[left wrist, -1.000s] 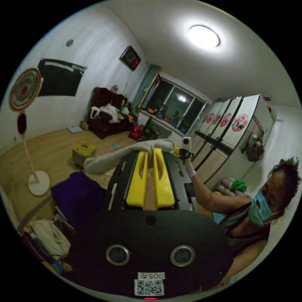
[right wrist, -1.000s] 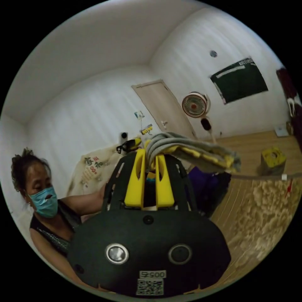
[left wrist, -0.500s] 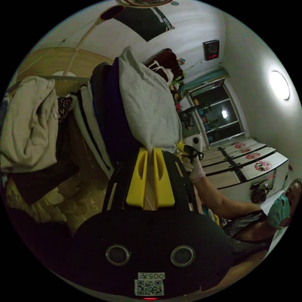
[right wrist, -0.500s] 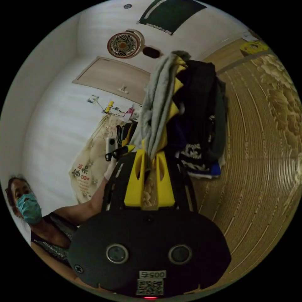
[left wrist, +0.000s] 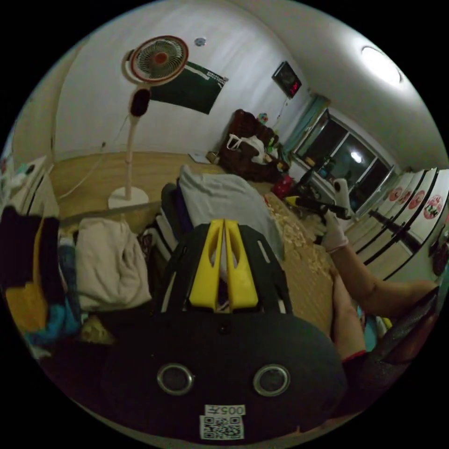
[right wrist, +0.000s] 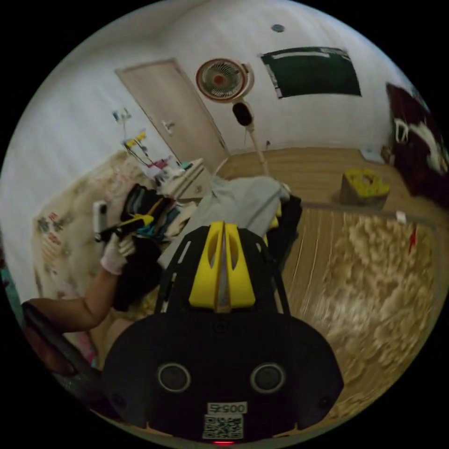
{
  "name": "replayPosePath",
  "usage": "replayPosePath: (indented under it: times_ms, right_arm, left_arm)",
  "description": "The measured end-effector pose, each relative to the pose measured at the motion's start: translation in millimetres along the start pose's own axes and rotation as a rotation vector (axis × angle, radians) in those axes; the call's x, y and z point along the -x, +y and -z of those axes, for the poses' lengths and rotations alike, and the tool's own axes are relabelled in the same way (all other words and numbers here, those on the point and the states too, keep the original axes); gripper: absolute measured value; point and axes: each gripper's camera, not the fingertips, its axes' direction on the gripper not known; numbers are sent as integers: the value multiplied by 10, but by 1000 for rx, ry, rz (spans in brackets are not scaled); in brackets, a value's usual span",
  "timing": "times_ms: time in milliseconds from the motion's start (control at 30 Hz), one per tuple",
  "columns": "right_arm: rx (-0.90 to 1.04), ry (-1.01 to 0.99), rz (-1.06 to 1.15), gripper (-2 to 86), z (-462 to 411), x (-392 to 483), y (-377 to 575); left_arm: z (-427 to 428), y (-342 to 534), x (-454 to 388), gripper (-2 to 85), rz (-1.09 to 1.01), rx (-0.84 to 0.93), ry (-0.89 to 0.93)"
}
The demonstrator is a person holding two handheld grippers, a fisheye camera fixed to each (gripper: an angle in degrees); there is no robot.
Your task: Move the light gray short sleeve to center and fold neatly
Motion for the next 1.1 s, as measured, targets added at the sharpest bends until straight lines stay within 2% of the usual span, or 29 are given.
replayPosePath:
  times_ms: [100,200,267,300,433,600,700,767,833,933,1100]
  right_arm:
    - [60,132,26,-10,-638,252,-508]
    - [239,309,10,-10,-1360,282,-836]
    - [337,337,-14,-10,-1827,189,-897]
    - [335,333,-27,-9,-1900,167,-898]
    - [284,307,-37,-9,-2248,88,-845]
    - [197,226,-94,-9,-2394,11,-793]
    - [119,48,-165,-10,-2307,-62,-771]
    - [-32,-101,-230,-10,-2070,-73,-632]
    - [-92,-115,-199,-10,-1919,47,-472]
    - [-70,-116,-100,-10,-1840,365,-121]
    - [61,-274,-78,-10,-2139,813,647]
  left_arm:
    - [-296,-265,-12,-6,-8,132,-97]
    - [-698,-216,126,-6,49,340,-239]
    - [-737,-38,194,-6,67,297,-235]
    - [-674,103,236,-7,84,216,-212]
    - [-516,429,314,-7,121,135,-157]
    - [-209,765,58,-7,56,121,-299]
    - [234,1035,40,-7,121,77,-198]
    - [618,1303,-35,-7,140,15,-128]
    - [1037,1678,-186,-7,123,-61,-92]
    - [1629,2394,-446,-6,103,-60,-67]
    - [2530,3757,-927,-1,118,55,-94]
